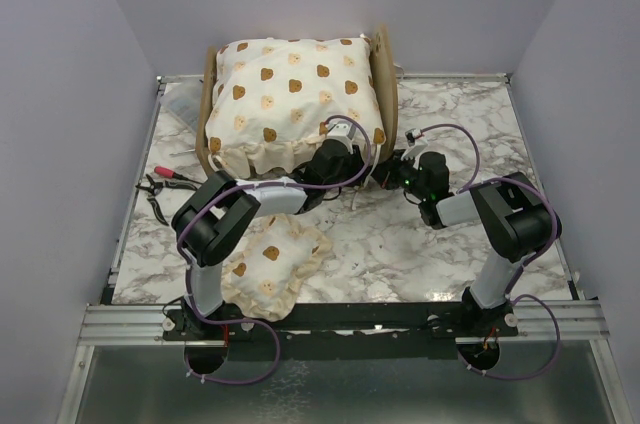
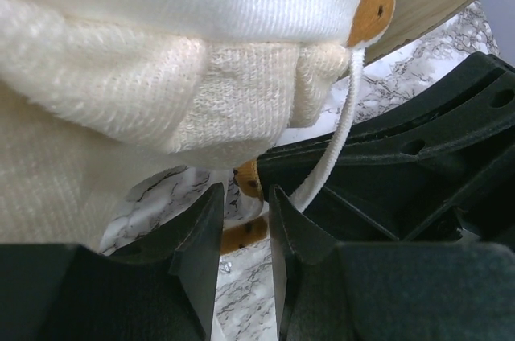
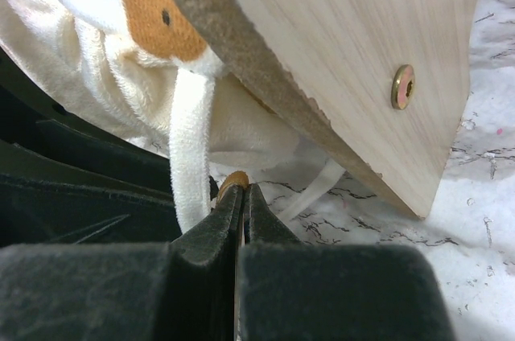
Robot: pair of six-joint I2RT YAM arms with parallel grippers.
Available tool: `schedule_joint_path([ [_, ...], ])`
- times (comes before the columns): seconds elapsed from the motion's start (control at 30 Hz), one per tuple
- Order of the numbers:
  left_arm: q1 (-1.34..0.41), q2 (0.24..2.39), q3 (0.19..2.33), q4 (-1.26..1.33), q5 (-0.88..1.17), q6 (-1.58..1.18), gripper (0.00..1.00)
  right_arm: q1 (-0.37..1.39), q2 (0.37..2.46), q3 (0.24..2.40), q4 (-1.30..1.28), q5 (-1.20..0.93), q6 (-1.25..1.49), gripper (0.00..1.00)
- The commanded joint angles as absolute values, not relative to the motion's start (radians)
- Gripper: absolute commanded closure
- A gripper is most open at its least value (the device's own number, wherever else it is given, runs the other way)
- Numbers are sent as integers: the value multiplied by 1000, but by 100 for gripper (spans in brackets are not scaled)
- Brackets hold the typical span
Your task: Set up the pet bed
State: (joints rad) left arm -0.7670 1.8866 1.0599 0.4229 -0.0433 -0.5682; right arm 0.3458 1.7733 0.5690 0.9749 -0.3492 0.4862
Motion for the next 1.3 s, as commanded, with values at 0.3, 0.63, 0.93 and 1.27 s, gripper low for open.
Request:
schedule_joint_path([
  [0.3,-767,1937,1113,367,-33,-551,70,348,1793,571,1017,-368,489,99],
  [0.63,-769,1960,1143,365,-1,-545,80,348,1800,566,1056,-403,500,100],
  [0.93,-769,1943,1133,365,-35,-528,100,348,1782,552,1056,-383,500,98],
  [1.27,-770,1921,1115,369,-111,-541,100,348,1691,503,922,-238,496,68],
])
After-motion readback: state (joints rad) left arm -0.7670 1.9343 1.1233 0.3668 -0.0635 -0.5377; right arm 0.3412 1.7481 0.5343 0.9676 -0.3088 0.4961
